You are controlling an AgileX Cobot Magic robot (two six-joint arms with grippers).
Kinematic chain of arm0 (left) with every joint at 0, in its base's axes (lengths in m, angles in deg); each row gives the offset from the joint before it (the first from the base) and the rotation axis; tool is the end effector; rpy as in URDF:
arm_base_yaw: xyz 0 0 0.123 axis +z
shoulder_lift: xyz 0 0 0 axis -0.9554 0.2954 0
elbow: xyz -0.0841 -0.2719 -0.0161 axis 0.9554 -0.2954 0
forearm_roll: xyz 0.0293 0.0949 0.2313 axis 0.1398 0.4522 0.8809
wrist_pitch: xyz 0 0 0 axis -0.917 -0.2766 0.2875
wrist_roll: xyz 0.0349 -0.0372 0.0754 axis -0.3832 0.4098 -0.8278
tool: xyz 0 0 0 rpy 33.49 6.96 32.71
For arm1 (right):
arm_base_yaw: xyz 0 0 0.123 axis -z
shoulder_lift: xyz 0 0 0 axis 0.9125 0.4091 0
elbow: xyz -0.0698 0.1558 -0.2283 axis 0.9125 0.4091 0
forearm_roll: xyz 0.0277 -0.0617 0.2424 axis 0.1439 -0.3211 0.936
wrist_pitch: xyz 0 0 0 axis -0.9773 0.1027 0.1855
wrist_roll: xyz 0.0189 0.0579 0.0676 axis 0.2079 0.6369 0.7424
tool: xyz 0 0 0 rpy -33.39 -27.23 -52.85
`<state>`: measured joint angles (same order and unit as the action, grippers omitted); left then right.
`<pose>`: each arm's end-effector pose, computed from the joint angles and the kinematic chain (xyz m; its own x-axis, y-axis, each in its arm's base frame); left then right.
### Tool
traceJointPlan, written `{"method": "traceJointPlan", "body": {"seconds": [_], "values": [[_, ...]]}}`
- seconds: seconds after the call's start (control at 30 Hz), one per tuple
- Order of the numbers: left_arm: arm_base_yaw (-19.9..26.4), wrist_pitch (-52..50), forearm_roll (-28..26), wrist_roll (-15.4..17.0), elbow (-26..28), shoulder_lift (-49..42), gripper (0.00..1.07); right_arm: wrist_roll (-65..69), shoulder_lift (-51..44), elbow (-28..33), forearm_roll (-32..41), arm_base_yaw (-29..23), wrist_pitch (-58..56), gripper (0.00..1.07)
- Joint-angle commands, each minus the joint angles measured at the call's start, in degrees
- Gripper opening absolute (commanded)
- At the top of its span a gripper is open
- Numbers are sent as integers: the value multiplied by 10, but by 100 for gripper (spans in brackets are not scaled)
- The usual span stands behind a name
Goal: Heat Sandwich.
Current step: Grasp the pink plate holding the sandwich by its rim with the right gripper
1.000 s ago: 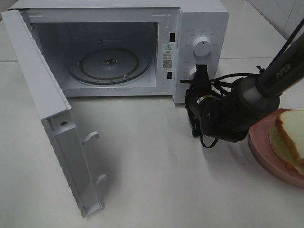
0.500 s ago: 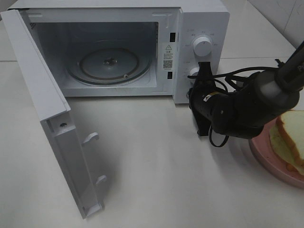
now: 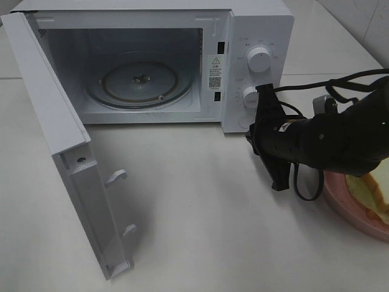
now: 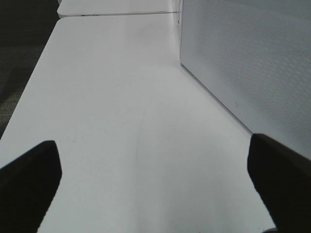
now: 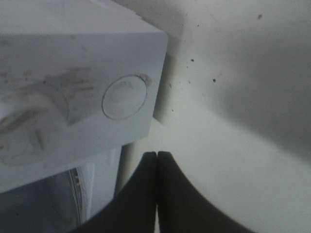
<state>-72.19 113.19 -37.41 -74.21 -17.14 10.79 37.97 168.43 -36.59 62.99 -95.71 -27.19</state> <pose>-0.0048 0.0000 0.2782 -0.4394 0.0400 -0.8974 0.0087 0.9992 0.0403 0.2974 0.1425 0.1187 -0.2328 0.9703 -0.0659 0.5228 0.1820 0.8328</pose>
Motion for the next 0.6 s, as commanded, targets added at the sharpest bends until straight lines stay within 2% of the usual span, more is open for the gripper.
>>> {"method": "traceJointPlan", "body": {"seconds": [0.03,0.07,0.13,0.23,0.3,0.4,0.47,0.5,0.6], "values": [[1,-10,-6,2,-3,-15,103,-78,-46,10,-9,-3,-74,4],[1,-10,-6,2,-3,-15,103,-135,-68,11,-9,-3,-124,5],[1,-10,-6,2,-3,-15,103,-161,-76,11,-9,-3,-144,5],[1,-10,-6,2,-3,-15,103,-291,-112,11,-9,-2,-231,6],[1,-10,-6,2,-3,-15,103,-319,-119,11,-9,-2,-249,7],[1,-10,-6,2,-3,-15,103,-458,-146,11,-9,-2,-310,8],[1,-10,-6,2,-3,-15,103,-489,-151,11,-9,-2,-320,8],[1,-10,-6,2,-3,-15,103,-581,-163,11,-9,-2,-341,8],[1,-10,-6,2,-3,-15,103,-652,-174,11,-9,-2,-360,9]]}}
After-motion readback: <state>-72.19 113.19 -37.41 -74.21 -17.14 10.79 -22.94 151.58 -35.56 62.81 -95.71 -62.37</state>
